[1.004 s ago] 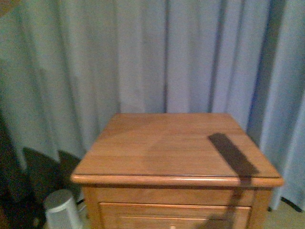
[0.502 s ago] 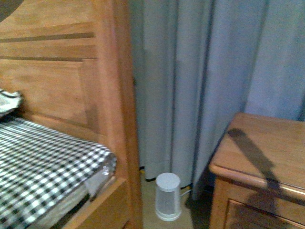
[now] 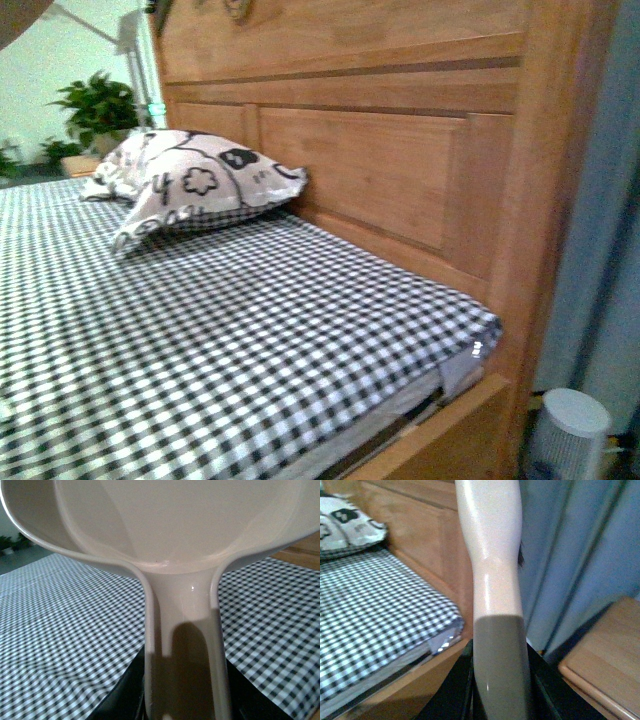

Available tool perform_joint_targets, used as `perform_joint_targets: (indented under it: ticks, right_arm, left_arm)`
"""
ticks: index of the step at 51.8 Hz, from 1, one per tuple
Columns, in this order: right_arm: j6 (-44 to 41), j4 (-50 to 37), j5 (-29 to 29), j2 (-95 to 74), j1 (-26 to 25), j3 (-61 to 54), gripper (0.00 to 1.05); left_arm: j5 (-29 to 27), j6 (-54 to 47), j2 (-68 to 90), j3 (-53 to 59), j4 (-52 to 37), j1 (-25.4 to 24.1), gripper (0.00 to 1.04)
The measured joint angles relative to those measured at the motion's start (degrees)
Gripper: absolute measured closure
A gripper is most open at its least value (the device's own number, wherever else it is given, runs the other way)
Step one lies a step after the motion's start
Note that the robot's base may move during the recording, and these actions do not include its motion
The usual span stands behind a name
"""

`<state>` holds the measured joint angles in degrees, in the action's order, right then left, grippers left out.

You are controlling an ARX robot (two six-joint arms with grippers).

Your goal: Clean up trash

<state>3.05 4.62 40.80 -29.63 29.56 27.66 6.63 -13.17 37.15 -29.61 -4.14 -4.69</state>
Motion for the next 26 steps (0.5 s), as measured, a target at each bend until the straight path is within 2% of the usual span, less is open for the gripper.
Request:
perform_joint_targets:
  ticks: [26]
  right_arm:
    - [0.2,0.0,-0.1,0.0,0.1,0.0,0.83]
  left_arm:
    - [-0.3,0.0,-0.1,0.0,0.0,-0.1,0.79]
